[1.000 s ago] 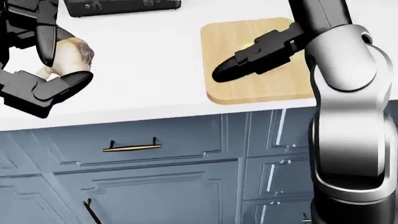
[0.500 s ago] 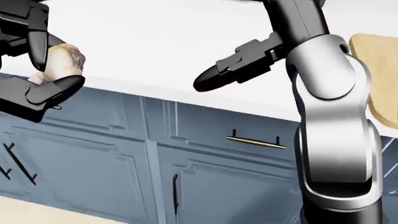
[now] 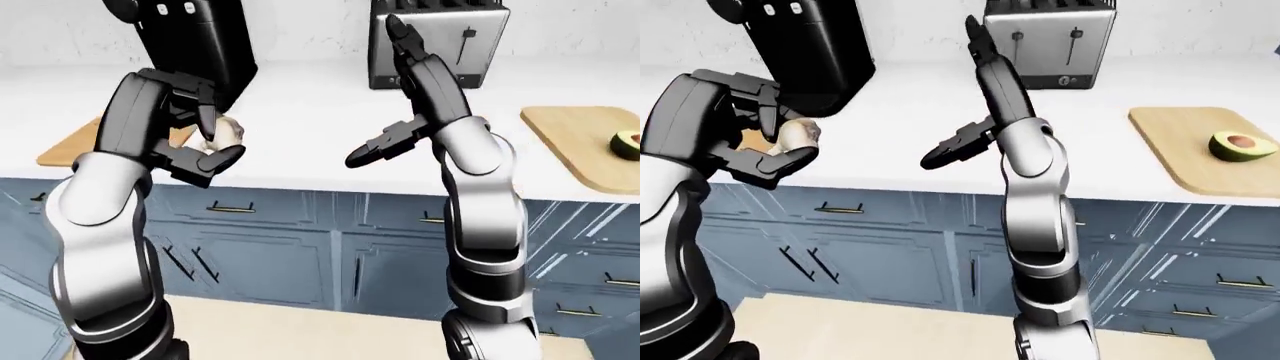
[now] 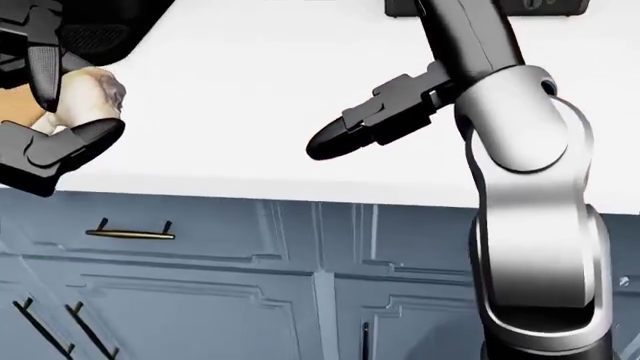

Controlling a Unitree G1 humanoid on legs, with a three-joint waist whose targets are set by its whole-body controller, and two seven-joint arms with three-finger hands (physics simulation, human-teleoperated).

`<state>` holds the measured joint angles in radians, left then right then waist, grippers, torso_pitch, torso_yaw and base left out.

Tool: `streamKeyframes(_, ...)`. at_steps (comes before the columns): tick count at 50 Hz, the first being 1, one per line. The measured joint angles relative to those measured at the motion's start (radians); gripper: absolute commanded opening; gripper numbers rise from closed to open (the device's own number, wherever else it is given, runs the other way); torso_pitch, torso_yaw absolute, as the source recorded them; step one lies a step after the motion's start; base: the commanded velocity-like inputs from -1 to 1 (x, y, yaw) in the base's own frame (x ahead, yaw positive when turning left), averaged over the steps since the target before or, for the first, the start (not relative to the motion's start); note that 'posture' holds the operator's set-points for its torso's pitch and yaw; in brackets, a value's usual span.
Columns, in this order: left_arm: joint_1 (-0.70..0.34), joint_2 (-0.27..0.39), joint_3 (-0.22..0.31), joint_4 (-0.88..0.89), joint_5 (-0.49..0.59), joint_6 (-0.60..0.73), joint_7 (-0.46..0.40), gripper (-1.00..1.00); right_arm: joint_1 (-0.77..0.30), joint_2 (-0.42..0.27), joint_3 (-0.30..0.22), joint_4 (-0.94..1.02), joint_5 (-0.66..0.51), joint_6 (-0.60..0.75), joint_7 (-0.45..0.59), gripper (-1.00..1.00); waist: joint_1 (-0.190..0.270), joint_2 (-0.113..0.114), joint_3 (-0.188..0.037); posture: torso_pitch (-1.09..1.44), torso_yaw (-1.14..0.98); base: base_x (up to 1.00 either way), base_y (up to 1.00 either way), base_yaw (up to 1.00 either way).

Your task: Place the avocado and the garlic on separate cutting boards.

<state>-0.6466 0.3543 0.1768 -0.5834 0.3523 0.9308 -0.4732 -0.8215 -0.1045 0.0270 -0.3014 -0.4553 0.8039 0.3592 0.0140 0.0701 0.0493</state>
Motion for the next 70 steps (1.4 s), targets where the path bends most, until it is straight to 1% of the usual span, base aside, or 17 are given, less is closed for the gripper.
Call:
streamKeyframes(3,-0.008,0.000,-0.007,-0.011,-0.004,-0.007,0.002,-1.00,-0.009,-0.005,-0.015,-0.030,-0.010,0.000,0.000,1.00,-0.016,-0.043,0.001,0.00,0.00,0.00,0.66,0.00)
streamKeyframes(9,-0.005,-0.002,-0.013,-0.010,-0.009,-0.018,0.002,-1.00,-0.015,-0.004,-0.025,-0.038,-0.016,-0.026,-0.012,1.00,-0.028,-0.097,-0.008,0.00,0.00,0.00,0.67,0.00)
streamKeyframes(11,0.005,-0.013,-0.022,-0.007,-0.011,-0.023,0.002,-1.00,0.006,-0.006,-0.030,-0.023,-0.015,-0.029,-0.014,1.00,-0.043,-0.094,-0.006,0.00,0.00,0.00,0.67,0.00)
streamKeyframes(14,0.009,-0.013,-0.033,0.009,-0.019,-0.018,-0.006,-1.00,0.013,-0.006,-0.036,0.006,-0.013,-0.014,-0.015,1.00,-0.035,-0.111,-0.026,0.00,0.00,0.00,0.67,0.00)
streamKeyframes(17,-0.002,-0.008,-0.019,-0.003,-0.018,-0.022,-0.002,-1.00,-0.002,-0.008,-0.033,-0.013,-0.014,-0.017,-0.016,1.00,-0.031,-0.072,-0.017,0.00,0.00,0.00,0.67,0.00)
streamKeyframes(21,-0.006,0.000,-0.011,-0.012,-0.014,-0.032,0.003,-1.00,-0.011,0.001,-0.028,-0.029,-0.014,-0.026,-0.016,1.00,-0.022,0.012,-0.017,0.00,0.00,0.00,0.66,0.00)
streamKeyframes(24,0.013,-0.001,0.000,0.008,-0.007,-0.019,0.006,-1.00,0.006,0.011,-0.002,-0.015,-0.001,-0.019,-0.005,1.00,-0.008,0.003,-0.004,0.00,0.00,0.00,0.66,0.00)
streamKeyframes(31,-0.002,-0.003,-0.012,-0.010,-0.011,-0.021,0.002,-1.00,-0.005,0.001,-0.026,-0.041,-0.001,-0.014,-0.013,1.00,-0.027,-0.071,0.003,0.00,0.00,0.00,0.66,0.00)
streamKeyframes(34,-0.002,-0.003,-0.012,-0.009,-0.012,-0.024,0.002,-1.00,-0.003,0.000,-0.025,-0.044,0.001,-0.021,-0.017,1.00,-0.028,-0.096,-0.003,0.00,0.00,0.00,0.62,0.00)
streamKeyframes(36,0.002,-0.010,-0.017,-0.012,-0.012,-0.024,0.002,-1.00,0.006,-0.004,-0.030,-0.039,0.003,-0.026,-0.020,1.00,-0.044,-0.087,-0.003,0.00,0.00,0.00,0.61,0.00)
streamKeyframes(39,0.011,-0.015,-0.035,-0.001,-0.020,-0.019,-0.007,-1.00,0.028,-0.005,-0.040,-0.015,0.002,-0.014,-0.024,1.00,-0.039,-0.107,-0.021,0.00,0.00,0.00,0.58,0.00)
streamKeyframes(42,0.001,-0.013,-0.026,0.000,-0.019,-0.027,-0.002,-1.00,0.012,-0.008,-0.041,-0.019,0.007,-0.014,-0.028,1.00,-0.033,-0.078,-0.022,0.00,0.00,0.00,0.55,0.00)
streamKeyframes(46,-0.004,-0.008,-0.018,-0.012,-0.012,-0.038,0.005,-1.00,0.001,-0.003,-0.040,-0.040,0.012,-0.030,-0.034,1.00,-0.029,0.014,-0.012,0.00,0.00,0.00,0.25,0.00)
streamKeyframes(49,0.016,-0.010,-0.005,0.004,-0.007,-0.036,0.008,-1.00,0.021,0.007,-0.027,-0.025,0.041,-0.029,-0.040,1.00,-0.015,0.011,0.011,0.00,0.00,0.00,0.00,0.00)
streamKeyframes(54,0.021,-0.016,-0.012,0.010,-0.004,-0.033,0.012,-1.00,0.026,-0.017,-0.053,-0.027,0.070,-0.014,-0.070,1.00,-0.021,-0.034,0.015,0.00,0.00,0.04,0.00,0.00)
streamKeyframes(64,0.008,-0.019,-0.017,0.000,0.005,-0.045,0.012,-1.00,0.042,-0.048,-0.072,-0.026,0.106,-0.019,-0.132,1.00,-0.006,-0.045,-0.007,0.00,0.00,0.26,0.00,0.00)
streamKeyframes(70,0.006,-0.031,-0.035,0.017,0.013,-0.050,0.012,-1.00,0.064,-0.067,-0.091,-0.019,0.119,-0.018,-0.154,1.00,-0.001,-0.068,0.022,0.00,0.00,0.01,0.00,0.00)
